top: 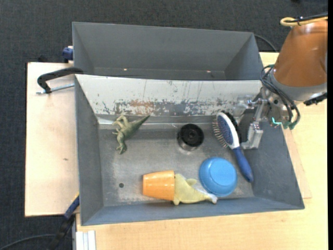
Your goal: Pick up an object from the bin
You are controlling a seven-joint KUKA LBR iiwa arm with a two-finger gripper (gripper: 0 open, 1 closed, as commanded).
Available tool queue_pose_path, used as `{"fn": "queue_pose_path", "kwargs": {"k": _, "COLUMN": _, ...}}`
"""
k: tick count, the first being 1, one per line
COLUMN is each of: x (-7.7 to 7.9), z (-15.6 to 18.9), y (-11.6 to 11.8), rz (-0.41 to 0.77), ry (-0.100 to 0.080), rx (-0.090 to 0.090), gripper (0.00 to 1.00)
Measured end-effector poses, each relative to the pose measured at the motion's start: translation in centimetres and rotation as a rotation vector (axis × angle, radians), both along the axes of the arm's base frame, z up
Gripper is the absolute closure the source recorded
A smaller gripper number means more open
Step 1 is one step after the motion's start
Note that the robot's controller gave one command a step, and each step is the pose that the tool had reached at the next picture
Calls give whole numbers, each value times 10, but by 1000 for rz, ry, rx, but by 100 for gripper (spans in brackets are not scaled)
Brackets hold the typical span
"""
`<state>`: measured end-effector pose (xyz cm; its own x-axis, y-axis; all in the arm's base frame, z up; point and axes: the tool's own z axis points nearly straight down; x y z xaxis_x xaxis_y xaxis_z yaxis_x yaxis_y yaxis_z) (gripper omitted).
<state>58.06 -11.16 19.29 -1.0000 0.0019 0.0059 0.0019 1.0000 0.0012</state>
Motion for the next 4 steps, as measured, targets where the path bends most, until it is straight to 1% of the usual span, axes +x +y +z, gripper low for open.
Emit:
{"fn": "queue_pose_path", "kwargs": {"k": 1, "x": -12, "z": -110, "y": 2, "rz": 126, "ry": -25, "rx": 2, "gripper": 0}}
{"fn": "queue_pose_path", "kwargs": {"k": 2, "x": -48, "z": -109, "y": -36, "rz": 468, "ry": -14, "rx": -2, "gripper": 0}}
{"fn": "queue_pose_path", "kwargs": {"k": 3, "x": 14, "z": -110, "y": -41, "rz": 717, "ry": -4, "rx": 4, "gripper": 0}}
{"fn": "queue_pose_path", "kwargs": {"k": 4, "x": 15, "z": -107, "y": -43, "rz": 718, "ry": -1, "rx": 2, "gripper": 100}}
